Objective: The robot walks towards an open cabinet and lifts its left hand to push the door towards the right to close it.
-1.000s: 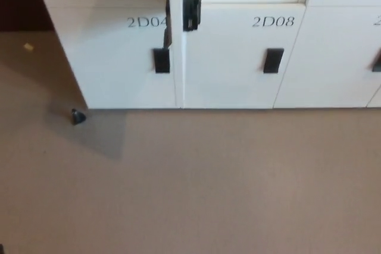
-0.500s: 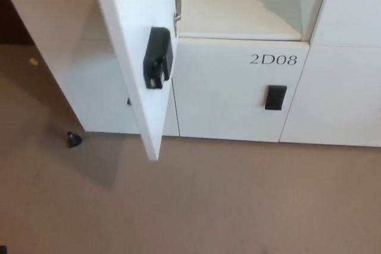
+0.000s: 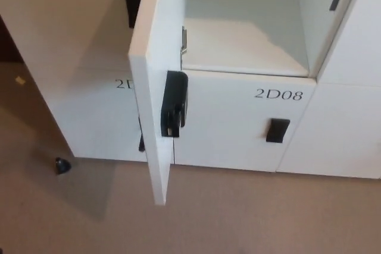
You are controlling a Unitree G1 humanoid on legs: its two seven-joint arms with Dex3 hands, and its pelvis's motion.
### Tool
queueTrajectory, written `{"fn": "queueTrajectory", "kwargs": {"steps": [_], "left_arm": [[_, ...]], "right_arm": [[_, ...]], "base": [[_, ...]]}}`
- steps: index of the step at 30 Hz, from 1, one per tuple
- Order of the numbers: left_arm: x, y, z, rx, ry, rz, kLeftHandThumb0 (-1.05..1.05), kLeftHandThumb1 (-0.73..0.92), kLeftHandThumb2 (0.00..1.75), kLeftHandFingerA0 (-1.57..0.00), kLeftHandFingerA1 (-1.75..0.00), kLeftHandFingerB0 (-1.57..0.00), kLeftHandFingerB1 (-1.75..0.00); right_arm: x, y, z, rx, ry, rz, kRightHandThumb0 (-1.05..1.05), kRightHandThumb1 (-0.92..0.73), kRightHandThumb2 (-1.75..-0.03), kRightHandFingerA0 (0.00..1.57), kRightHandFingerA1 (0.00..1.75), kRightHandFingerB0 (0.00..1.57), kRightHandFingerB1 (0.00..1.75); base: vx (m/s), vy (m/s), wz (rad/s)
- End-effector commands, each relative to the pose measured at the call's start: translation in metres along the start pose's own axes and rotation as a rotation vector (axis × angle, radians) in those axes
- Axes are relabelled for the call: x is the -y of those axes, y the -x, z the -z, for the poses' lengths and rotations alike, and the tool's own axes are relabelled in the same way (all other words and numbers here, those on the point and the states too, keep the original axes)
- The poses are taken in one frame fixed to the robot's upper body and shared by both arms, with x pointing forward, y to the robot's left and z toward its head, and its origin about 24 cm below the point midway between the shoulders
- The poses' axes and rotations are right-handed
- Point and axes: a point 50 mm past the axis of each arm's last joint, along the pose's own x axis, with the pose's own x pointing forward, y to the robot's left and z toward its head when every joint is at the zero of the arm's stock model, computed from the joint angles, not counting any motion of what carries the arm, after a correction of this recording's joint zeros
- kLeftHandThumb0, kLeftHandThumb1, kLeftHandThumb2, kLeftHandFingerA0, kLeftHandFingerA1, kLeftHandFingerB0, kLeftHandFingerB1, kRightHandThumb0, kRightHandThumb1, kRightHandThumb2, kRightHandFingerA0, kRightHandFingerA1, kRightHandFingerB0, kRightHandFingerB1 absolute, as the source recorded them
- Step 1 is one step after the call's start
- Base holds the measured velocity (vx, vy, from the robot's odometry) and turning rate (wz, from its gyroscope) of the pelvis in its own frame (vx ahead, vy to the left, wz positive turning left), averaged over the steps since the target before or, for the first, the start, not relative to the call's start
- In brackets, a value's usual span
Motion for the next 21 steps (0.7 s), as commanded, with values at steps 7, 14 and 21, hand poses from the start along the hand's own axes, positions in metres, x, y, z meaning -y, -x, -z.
{"fn": "queueTrajectory", "kwargs": {"steps": [7, 14, 21], "left_arm": [[-0.0045, 0.0006, -0.0037, 0.028, -0.043, -0.013, -0.65, 0.74, 0.92, -0.34, -0.50, -0.21, -0.43], [-0.0043, 0.0009, -0.0033, 0.030, -0.052, -0.009, -0.65, 0.74, 0.92, -0.34, -0.50, -0.21, -0.43], [-0.0054, -0.0002, -0.0063, 0.038, -0.048, -0.008, -0.64, 0.74, 0.91, -0.33, -0.50, -0.20, -0.43]], "right_arm": [[0.0026, -0.0001, 0.0005, -0.017, 0.007, 0.014, -0.66, -0.92, -0.69, 0.35, 0.40, 0.22, 0.32], [0.0024, 0.0001, 0.0003, -0.013, 0.006, 0.008, -0.64, -0.92, -0.69, 0.35, 0.41, 0.23, 0.32], [-0.0003, -0.0024, -0.0024, -0.009, -0.001, 0.004, -0.66, -0.79, -1.00, 0.29, 0.51, 0.20, 0.44]], "base": [[0.19, -0.087, 0.06], [0.16, -0.177, 0.00], [0.07, -0.002, -0.04]]}}
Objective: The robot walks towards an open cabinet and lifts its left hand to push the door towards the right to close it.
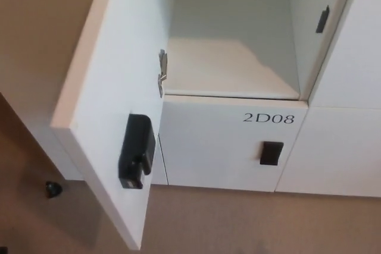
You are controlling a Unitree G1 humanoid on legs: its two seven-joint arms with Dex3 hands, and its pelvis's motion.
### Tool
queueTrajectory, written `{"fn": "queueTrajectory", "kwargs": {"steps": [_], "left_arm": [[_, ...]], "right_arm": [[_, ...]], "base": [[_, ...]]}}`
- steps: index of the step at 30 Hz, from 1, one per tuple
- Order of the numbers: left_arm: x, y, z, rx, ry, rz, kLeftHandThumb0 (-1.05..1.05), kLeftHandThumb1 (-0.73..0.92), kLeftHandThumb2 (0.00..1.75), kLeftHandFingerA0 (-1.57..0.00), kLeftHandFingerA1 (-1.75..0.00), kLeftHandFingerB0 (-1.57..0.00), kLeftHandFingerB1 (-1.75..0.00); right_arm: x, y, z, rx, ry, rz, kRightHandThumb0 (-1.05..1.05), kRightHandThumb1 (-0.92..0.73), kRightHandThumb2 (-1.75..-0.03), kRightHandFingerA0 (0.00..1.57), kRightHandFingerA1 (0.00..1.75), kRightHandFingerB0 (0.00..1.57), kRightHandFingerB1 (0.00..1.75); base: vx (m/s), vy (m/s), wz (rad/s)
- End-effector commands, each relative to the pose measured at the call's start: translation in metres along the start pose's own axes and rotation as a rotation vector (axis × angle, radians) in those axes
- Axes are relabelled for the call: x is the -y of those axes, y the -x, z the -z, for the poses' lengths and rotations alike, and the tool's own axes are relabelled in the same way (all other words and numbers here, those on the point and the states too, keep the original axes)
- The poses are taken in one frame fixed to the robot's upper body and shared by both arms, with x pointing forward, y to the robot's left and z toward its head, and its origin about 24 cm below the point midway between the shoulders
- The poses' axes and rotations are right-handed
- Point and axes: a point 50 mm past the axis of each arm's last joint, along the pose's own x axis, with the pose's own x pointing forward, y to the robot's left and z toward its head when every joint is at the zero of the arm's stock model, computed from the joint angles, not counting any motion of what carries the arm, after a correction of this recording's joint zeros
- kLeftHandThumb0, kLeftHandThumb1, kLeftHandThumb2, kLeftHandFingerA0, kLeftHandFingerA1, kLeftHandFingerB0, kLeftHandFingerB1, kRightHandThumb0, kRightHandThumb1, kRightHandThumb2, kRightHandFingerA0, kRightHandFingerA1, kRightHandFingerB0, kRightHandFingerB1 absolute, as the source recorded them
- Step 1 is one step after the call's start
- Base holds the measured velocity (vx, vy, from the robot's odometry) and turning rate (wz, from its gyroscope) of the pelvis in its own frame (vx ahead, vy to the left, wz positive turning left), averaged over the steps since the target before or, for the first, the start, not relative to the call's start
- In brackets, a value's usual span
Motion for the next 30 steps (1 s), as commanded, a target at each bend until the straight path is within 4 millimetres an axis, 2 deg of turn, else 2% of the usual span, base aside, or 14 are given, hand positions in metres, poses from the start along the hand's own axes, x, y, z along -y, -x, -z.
{"fn": "queueTrajectory", "kwargs": {"steps": [1, 2, 4, 6, 7, 12, 13, 15, 20, 21, 23, 26, 27, 30], "left_arm": [[-0.0073, 0.0005, -0.0046, 0.024, -0.016, -0.014, -0.64, 0.74, 0.91, -0.33, -0.50, -0.20, -0.43], [-0.0075, 0.0005, -0.0048, 0.024, -0.015, -0.012, -0.60, 0.87, 0.66, -0.38, -0.41, -0.22, -0.32], [-0.0078, 0.0007, -0.0048, 0.025, -0.016, -0.011, -0.63, 0.74, 0.91, -0.33, -0.49, -0.20, -0.43], [-0.0080, 0.0007, -0.0048, 0.026, -0.015, -0.013, -0.63, 0.74, 0.91, -0.33, -0.49, -0.20, -0.43], [-0.0082, 0.0010, -0.0042, 0.026, -0.020, -0.014, -0.64, 0.74, 0.91, -0.33, -0.49, -0.20, -0.43], [-0.0082, 0.0015, -0.0035, 0.025, -0.018, -0.016, -0.64, 0.74, 0.92, -0.33, -0.50, -0.18, -0.43], [-0.0078, 0.0016, -0.0038, 0.027, -0.015, -0.013, -0.60, 0.88, 0.66, -0.38, -0.41, -0.21, -0.32], [-0.0077, 0.0012, -0.0045, 0.028, -0.014, -0.015, -0.65, 0.73, 0.91, -0.33, -0.49, -0.20, -0.43], [-0.0078, 0.0007, -0.0053, 0.030, -0.013, -0.016, -0.63, 0.74, 0.91, -0.32, -0.49, -0.19, -0.43], [-0.0079, 0.0002, -0.0061, 0.031, -0.016, -0.016, -0.59, 0.87, 0.66, -0.39, -0.40, -0.22, -0.32], [-0.0079, -0.0002, -0.0072, 0.033, -0.021, -0.019, -0.64, 0.74, 0.91, -0.33, -0.49, -0.20, -0.43], [-0.0078, 0.0001, -0.0074, 0.037, -0.024, -0.021, -0.64, 0.74, 0.91, -0.33, -0.49, -0.20, -0.43], [-0.0080, 0.0004, -0.0067, 0.037, -0.023, -0.018, -0.64, 0.74, 0.91, -0.32, -0.49, -0.20, -0.43], [-0.0083, 0.0008, -0.0055, 0.035, -0.017, -0.020, -0.64, 0.74, 0.91, -0.33, -0.49, -0.21, -0.43]], "right_arm": [[-0.0002, -0.0008, -0.0004, -0.007, -0.002, 0.002, -0.66, -0.79, -1.00, 0.29, 0.51, 0.20, 0.44], [-0.0002, -0.0008, -0.0004, -0.007, 0.001, 0.001, -0.66, -0.79, -1.00, 0.28, 0.50, 0.19, 0.44], [-0.0003, -0.0009, -0.0002, -0.010, 0.006, 0.001, -0.66, -0.92, -0.70, 0.33, 0.40, 0.22, 0.32], [-0.0005, -0.0009, 0.0000, -0.012, 0.008, 0.003, -0.66, -0.92, -0.70, 0.33, 0.40, 0.22, 0.32], [-0.0008, -0.0008, 0.0001, -0.010, 0.002, 0.002, -0.66, -0.78, -1.00, 0.29, 0.51, 0.19, 0.44], [-0.0009, -0.0005, 0.0001, -0.006, 0.002, -0.003, -0.66, -0.78, -1.01, 0.29, 0.51, 0.19, 0.45], [-0.0007, -0.0007, 0.0004, -0.011, -0.001, 0.002, -0.67, -0.78, -1.00, 0.29, 0.50, 0.20, 0.45], [-0.0008, -0.0009, 0.0002, -0.012, 0.000, 0.001, -0.66, -0.79, -1.00, 0.29, 0.50, 0.19, 0.45], [-0.0010, -0.0011, -0.0002, -0.010, 0.007, -0.003, -0.67, -0.78, -1.00, 0.29, 0.50, 0.19, 0.44], [-0.0014, -0.0017, -0.0008, -0.011, 0.005, -0.003, -0.66, -0.79, -1.00, 0.29, 0.50, 0.19, 0.44], [-0.0018, -0.0023, -0.0013, -0.012, 0.002, -0.006, -0.66, -0.79, -1.00, 0.27, 0.50, 0.18, 0.44], [-0.0017, -0.0021, -0.0010, -0.014, 0.000, -0.011, -0.66, -0.79, -1.00, 0.27, 0.50, 0.18, 0.44], [-0.0018, -0.0018, -0.0004, -0.016, 0.003, -0.009, -0.64, -0.92, -0.70, 0.33, 0.41, 0.22, 0.33], [-0.0015, -0.0014, 0.0009, -0.025, 0.016, -0.004, -0.65, -0.92, -0.69, 0.33, 0.39, 0.22, 0.32]], "base": [[0.07, 0.127, 0.03], [0.14, 0.119, -0.23], [0.19, 0.197, -0.05], [0.23, 0.233, 0.08], [0.10, 0.159, 0.07], [0.04, 0.015, 0.05], [0.04, -0.153, 0.05], [0.05, -0.205, -0.29], [-0.04, -0.271, 0.03], [0.02, -0.124, 0.01], [0.01, -0.062, 0.00], [0.09, -0.043, -0.08], [0.10, -0.035, -0.05], [0.11, 0.010, -0.03]]}}
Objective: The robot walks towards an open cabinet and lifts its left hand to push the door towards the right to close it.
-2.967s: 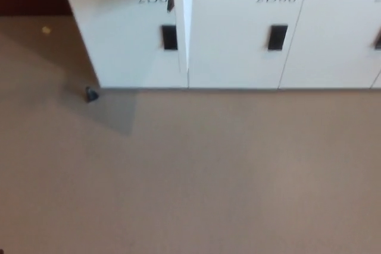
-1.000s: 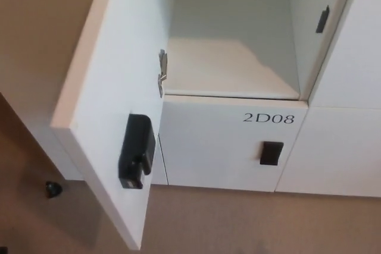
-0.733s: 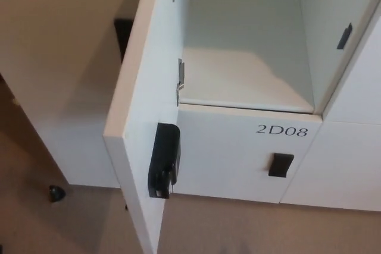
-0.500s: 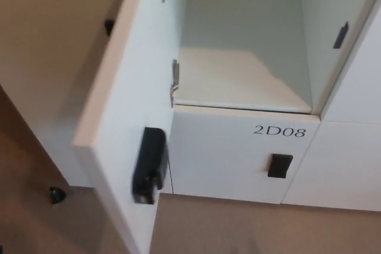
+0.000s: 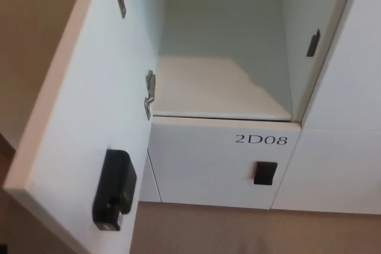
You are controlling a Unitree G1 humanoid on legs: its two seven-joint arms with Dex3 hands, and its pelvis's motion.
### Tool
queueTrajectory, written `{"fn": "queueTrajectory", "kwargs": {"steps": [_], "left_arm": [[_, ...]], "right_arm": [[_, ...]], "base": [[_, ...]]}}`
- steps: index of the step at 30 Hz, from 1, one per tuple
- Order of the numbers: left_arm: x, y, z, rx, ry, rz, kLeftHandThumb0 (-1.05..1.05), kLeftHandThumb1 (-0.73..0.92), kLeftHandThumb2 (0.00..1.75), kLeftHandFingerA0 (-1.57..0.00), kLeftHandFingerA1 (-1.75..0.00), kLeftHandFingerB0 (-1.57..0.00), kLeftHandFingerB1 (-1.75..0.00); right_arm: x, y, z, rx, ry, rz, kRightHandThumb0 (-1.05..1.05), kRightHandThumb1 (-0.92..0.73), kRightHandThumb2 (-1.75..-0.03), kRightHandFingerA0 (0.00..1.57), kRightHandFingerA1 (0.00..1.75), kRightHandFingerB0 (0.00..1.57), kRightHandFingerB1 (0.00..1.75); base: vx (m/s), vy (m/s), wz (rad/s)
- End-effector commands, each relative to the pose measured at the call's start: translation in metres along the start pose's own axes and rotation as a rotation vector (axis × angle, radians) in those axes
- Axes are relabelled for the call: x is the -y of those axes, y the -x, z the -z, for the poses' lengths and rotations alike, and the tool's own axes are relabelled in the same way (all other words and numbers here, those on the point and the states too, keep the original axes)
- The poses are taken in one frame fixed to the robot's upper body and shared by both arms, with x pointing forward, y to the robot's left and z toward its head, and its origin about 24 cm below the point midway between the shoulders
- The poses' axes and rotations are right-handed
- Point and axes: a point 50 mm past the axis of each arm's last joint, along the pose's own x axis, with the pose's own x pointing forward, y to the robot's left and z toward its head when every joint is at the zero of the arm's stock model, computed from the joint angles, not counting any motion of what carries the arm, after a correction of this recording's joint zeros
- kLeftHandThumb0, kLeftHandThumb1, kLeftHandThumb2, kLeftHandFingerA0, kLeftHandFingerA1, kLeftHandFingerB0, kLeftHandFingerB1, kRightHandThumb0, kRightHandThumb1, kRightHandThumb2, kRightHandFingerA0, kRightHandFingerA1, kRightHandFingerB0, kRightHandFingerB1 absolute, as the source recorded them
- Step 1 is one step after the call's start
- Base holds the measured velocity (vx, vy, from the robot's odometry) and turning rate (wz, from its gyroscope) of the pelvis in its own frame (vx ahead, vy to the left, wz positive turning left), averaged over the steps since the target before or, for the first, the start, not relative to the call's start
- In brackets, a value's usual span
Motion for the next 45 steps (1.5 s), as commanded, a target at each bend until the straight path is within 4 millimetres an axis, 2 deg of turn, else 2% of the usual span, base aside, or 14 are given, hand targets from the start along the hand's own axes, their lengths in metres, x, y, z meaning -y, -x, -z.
{"fn": "queueTrajectory", "kwargs": {"steps": [1, 12, 22, 23, 25, 26, 34, 35, 42, 43, 44, 45], "left_arm": [[-0.0080, 0.0018, -0.0029, 0.024, -0.018, -0.022, -0.64, 0.74, 0.91, -0.33, -0.49, -0.21, -0.43], [-0.0076, 0.0023, -0.0033, 0.033, -0.030, -0.018, -0.65, 0.73, 0.91, -0.32, -0.49, -0.20, -0.43], [-0.0067, 0.0004, -0.0078, 0.049, -0.035, -0.028, -0.63, 0.73, 0.90, -0.34, -0.50, -0.23, -0.44], [-0.0066, 0.0003, -0.0078, 0.049, -0.033, -0.025, -0.65, 0.73, 0.90, -0.32, -0.49, -0.22, -0.43], [-0.0065, 0.0002, -0.0078, 0.047, -0.030, -0.020, -0.65, 0.73, 0.90, -0.32, -0.49, -0.22, -0.43], [-0.0062, 0.0004, -0.0080, 0.051, -0.030, -0.019, -0.63, 0.73, 0.90, -0.33, -0.49, -0.22, -0.43], [-0.0051, 0.0010, -0.0092, 0.066, -0.038, -0.018, -0.63, 0.73, 0.90, -0.33, -0.49, -0.22, -0.43], [-0.0044, 0.0006, -0.0106, 0.072, -0.035, -0.016, -0.63, 0.74, 0.90, -0.32, -0.49, -0.21, -0.43], [-0.0045, 0.0005, -0.0110, 0.072, -0.031, -0.023, -0.64, 0.72, 0.90, -0.35, -0.50, -0.23, -0.44], [-0.0044, 0.0006, -0.0109, 0.073, -0.035, -0.024, -0.63, 0.73, 0.90, -0.34, -0.50, -0.22, -0.44], [-0.0044, 0.0006, -0.0109, 0.073, -0.035, -0.024, -0.63, 0.73, 0.90, -0.34, -0.50, -0.22, -0.44], [-0.0045, 0.0007, -0.0108, 0.075, -0.038, -0.021, -0.63, 0.73, 0.90, -0.33, -0.50, -0.21, -0.43]], "right_arm": [[0.0008, 0.0006, 0.0025, -0.021, 0.018, 0.004, -0.65, -0.92, -0.69, 0.33, 0.39, 0.22, 0.32], [0.0004, 0.0011, 0.0024, -0.020, 0.038, -0.008, -0.65, -0.92, -0.70, 0.35, 0.41, 0.23, 0.33], [-0.0006, -0.0007, 0.0004, -0.023, 0.041, -0.020, -0.64, -0.92, -0.70, 0.34, 0.41, 0.23, 0.34], [-0.0007, -0.0008, 0.0002, -0.023, 0.051, -0.020, -0.67, -0.78, -1.01, 0.30, 0.51, 0.21, 0.45], [-0.0009, -0.0008, 0.0001, -0.024, 0.062, -0.020, -0.67, -0.78, -1.01, 0.30, 0.51, 0.21, 0.45], [-0.0009, -0.0008, 0.0001, -0.023, 0.063, -0.019, -0.65, -0.92, -0.71, 0.35, 0.42, 0.25, 0.34], [-0.0013, -0.0003, 0.0013, -0.027, 0.065, -0.028, -0.64, -0.92, -0.71, 0.35, 0.41, 0.27, 0.35], [-0.0016, -0.0007, 0.0006, -0.025, 0.065, -0.029, -0.70, -0.86, -0.74, 0.35, 0.43, 0.25, 0.36], [-0.0019, -0.0007, 0.0010, -0.033, 0.109, -0.031, -0.65, -0.92, -0.71, 0.34, 0.43, 0.27, 0.35], [-0.0020, -0.0006, 0.0011, -0.032, 0.114, -0.033, -0.57, -0.75, -1.11, 0.34, 0.58, 0.16, 0.47], [-0.0020, -0.0006, 0.0011, -0.032, 0.114, -0.033, -0.57, -0.75, -1.11, 0.34, 0.58, 0.16, 0.47], [-0.0020, -0.0003, 0.0012, -0.032, 0.129, -0.036, -0.68, -0.89, -0.75, 0.36, 0.44, 0.26, 0.36]], "base": [[0.11, 0.032, 0.02], [0.08, 0.087, 0.04], [-0.03, -0.203, -0.09], [0.03, -0.083, -0.01], [0.00, 0.000, 0.00], [0.00, 0.000, 0.00], [0.03, 0.104, 0.05], [-0.02, 0.221, 0.07], [0.01, 0.036, 0.03], [0.00, 0.000, 0.00], [0.00, 0.000, 0.00], [0.00, 0.000, 0.00]]}}
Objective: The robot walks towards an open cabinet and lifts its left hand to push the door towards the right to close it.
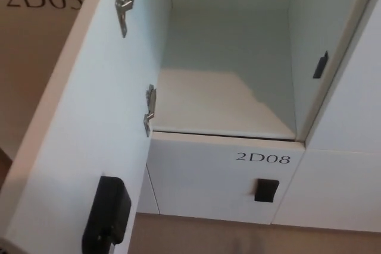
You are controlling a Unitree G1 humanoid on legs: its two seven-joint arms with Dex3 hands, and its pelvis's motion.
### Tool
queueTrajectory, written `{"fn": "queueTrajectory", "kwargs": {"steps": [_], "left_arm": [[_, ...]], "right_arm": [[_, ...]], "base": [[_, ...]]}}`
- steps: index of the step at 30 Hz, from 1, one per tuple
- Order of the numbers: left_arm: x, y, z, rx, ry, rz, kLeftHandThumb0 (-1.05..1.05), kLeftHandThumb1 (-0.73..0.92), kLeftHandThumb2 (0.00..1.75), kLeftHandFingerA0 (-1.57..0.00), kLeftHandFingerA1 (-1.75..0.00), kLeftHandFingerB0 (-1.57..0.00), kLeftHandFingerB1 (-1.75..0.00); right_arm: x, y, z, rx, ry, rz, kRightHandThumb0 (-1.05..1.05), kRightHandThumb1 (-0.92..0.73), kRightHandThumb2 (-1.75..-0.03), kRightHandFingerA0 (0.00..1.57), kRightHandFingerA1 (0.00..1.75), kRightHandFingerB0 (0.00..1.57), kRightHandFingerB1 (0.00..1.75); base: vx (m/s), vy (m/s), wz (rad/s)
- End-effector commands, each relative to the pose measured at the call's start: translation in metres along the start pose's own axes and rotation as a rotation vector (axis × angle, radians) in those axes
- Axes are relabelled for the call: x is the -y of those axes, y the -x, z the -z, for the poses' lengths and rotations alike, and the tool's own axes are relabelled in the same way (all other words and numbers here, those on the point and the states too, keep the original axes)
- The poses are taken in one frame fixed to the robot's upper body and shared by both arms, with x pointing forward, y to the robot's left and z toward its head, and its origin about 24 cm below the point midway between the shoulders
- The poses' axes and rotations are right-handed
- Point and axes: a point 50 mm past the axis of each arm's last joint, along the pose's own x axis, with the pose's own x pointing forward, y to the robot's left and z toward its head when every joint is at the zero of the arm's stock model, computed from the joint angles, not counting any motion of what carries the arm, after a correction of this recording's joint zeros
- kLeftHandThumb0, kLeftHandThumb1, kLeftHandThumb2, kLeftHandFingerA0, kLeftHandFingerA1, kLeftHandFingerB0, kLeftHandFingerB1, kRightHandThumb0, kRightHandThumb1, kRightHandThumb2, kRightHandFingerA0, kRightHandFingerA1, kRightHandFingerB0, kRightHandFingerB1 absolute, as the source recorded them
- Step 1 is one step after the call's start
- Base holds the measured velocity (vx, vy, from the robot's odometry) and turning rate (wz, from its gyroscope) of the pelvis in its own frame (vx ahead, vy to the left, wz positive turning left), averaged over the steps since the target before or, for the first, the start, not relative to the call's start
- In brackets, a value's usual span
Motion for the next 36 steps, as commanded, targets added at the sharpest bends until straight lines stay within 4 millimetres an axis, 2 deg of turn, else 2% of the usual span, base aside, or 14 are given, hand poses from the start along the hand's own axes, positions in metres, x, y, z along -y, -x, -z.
{"fn": "queueTrajectory", "kwargs": {"steps": [1, 11, 12, 14, 15, 22, 23, 25, 26, 28, 30, 33, 34, 36], "left_arm": [[-0.003, 0.001, -0.003, 0.029, -0.022, -0.012, -0.63, 0.73, 0.90, -0.33, -0.50, -0.21, -0.43], [-0.006, 0.003, -0.003, 0.045, 0.024, -0.021, -0.61, 0.85, 0.65, -0.36, -0.40, -0.22, -0.31], [-0.009, 0.002, -0.008, 0.073, 0.075, -0.031, -0.34, 0.58, 1.12, -0.01, -0.48, 0.00, -0.48], [-0.010, 0.001, -0.012, 0.094, 0.110, -0.038, -0.34, 0.58, 1.12, -0.01, -0.48, 0.00, -0.48], [-0.014, -0.004, -0.029, 0.157, 0.148, -0.058, -0.68, 0.87, 0.66, -0.24, -0.35, -0.16, -0.28], [0.009, -0.022, -0.129, 0.457, 0.168, -0.015, -0.63, 0.90, 0.66, -0.27, -0.39, -0.19, -0.32], [0.060, -0.023, -0.169, 0.562, 0.079, 0.118, -0.56, 0.79, 0.66, -0.32, -0.44, -0.33, -0.40], [0.120, -0.011, -0.212, 0.696, -0.020, 0.262, -0.56, 0.79, 0.66, -0.32, -0.44, -0.33, -0.40], [0.199, 0.011, -0.239, 0.770, -0.114, 0.482, -0.77, 0.63, 1.02, -0.37, -0.54, -0.27, -0.46], [0.247, 0.034, -0.254, 0.819, -0.181, 0.620, -0.77, 0.63, 1.02, -0.37, -0.54, -0.27, -0.46], [0.362, 0.114, -0.266, 0.916, -0.310, 0.940, -0.62, 0.55, 0.95, -0.58, -0.61, -0.31, -0.48], [0.421, 0.176, -0.257, 0.945, -0.369, 1.153, -0.77, 0.67, 0.65, -0.58, -0.42, -0.47, -0.37], [0.462, 0.247, -0.241, 1.010, -0.448, 1.375, -0.64, 0.92, 1.35, 0.00, -0.64, 0.00, -0.51], [0.485, 0.323, -0.217, 1.074, -0.564, 1.619, -0.64, 0.92, 1.51, 0.00, -0.27, 0.00, 0.00]], "right_arm": [[0.005, 0.002, 0.001, -0.006, 0.062, 0.008, -0.68, -0.89, -0.75, 0.36, 0.44, 0.26, 0.36], [0.003, 0.002, 0.004, -0.023, 0.059, -0.001, -0.69, -0.88, -0.75, 0.36, 0.43, 0.26, 0.36], [0.002, 0.003, 0.005, -0.030, 0.052, -0.004, -0.59, -0.75, -1.11, 0.35, 0.58, 0.17, 0.47], [0.002, 0.003, 0.007, -0.034, 0.049, -0.005, -0.59, -0.75, -1.11, 0.35, 0.58, 0.17, 0.47], [0.003, 0.004, 0.009, -0.043, 0.032, -0.001, -0.65, -0.91, -0.70, 0.35, 0.41, 0.27, 0.34], [0.008, 0.007, 0.013, -0.058, 0.009, 0.009, -0.65, -0.92, -0.70, 0.34, 0.41, 0.27, 0.34], [0.010, 0.010, 0.016, -0.070, 0.014, 0.008, -0.61, -0.75, -1.10, 0.34, 0.57, 0.17, 0.46], [0.012, 0.013, 0.020, -0.083, 0.022, 0.008, -0.61, -0.75, -1.10, 0.34, 0.57, 0.17, 0.46], [0.014, 0.015, 0.022, -0.086, 0.032, 0.011, -0.65, -0.92, -0.70, 0.35, 0.41, 0.28, 0.34], [0.015, 0.016, 0.023, -0.086, 0.037, 0.012, -0.65, -0.92, -0.70, 0.35, 0.41, 0.28, 0.34], [0.020, 0.019, 0.022, -0.074, 0.074, 0.022, -0.60, -0.74, -1.12, 0.35, 0.58, 0.16, 0.46], [0.019, 0.019, 0.020, -0.050, 0.081, 0.015, -0.62, -0.73, -1.09, 0.35, 0.59, 0.19, 0.48], [0.016, 0.017, 0.015, -0.022, 0.083, 0.011, -0.62, -0.73, -1.09, 0.35, 0.59, 0.19, 0.48], [0.013, 0.013, 0.008, 0.011, 0.081, 0.008, -0.62, -0.73, -1.09, 0.35, 0.59, 0.19, 0.48]], "base": [[0.00, 0.000, 0.00], [0.00, 0.000, 0.00], [0.00, 0.000, 0.00], [0.00, 0.000, 0.00], [0.00, 0.000, 0.00], [0.00, 0.003, 0.01], [0.00, 0.000, 0.00], [0.00, 0.000, 0.00], [0.00, 0.000, 0.00], [0.00, 0.000, 0.00], [0.00, 0.000, 0.00], [0.00, 0.003, 0.05], [0.00, 0.000, 0.00], [-0.01, 0.012, 0.28]]}}
